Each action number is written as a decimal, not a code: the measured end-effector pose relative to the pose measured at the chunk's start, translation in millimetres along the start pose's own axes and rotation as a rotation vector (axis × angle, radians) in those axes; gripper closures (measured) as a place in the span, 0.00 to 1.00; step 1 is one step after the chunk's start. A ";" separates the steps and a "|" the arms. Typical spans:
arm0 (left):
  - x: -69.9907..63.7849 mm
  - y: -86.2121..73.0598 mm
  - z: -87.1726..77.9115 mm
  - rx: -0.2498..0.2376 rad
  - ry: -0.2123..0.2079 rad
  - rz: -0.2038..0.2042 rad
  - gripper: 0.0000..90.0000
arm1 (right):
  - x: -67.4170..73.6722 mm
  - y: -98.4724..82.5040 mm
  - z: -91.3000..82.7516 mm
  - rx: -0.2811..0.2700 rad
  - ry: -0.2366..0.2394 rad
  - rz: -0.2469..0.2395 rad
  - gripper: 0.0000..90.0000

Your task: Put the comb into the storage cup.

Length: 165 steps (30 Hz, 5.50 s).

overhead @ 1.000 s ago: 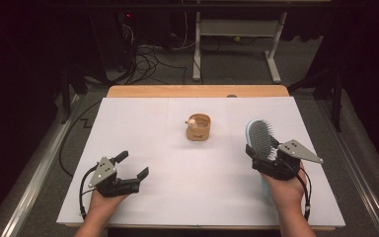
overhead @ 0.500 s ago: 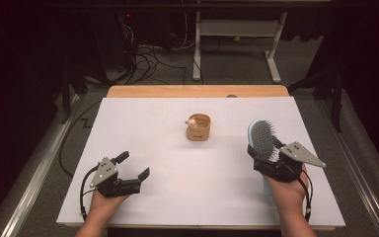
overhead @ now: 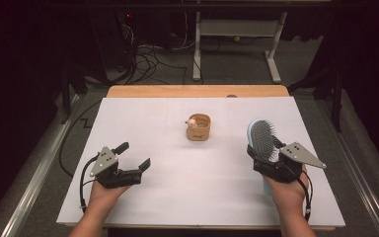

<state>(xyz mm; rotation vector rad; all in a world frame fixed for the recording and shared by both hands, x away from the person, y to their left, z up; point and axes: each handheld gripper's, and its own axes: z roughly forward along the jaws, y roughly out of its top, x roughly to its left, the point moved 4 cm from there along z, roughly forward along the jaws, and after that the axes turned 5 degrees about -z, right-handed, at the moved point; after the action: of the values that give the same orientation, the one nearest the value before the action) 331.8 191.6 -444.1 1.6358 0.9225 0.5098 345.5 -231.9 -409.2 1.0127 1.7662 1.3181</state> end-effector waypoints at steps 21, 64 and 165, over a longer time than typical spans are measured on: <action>-28.6 23.4 42.8 0.002 -0.037 0.053 0.00 | 3.2 1.4 -0.2 -0.004 0.004 -0.006 0.23; -65.9 16.3 73.3 0.055 -0.179 0.052 0.00 | 42.2 7.2 13.5 -0.038 0.062 -0.093 0.23; -94.6 46.0 59.3 -0.009 -0.292 -0.043 0.03 | 136.9 4.0 48.7 -0.034 0.269 -0.236 0.23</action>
<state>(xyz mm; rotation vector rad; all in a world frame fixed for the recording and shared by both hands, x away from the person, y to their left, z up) 333.0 78.0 -403.2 1.6270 0.7347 0.2359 327.5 -88.9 -427.8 0.6060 1.9847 1.3757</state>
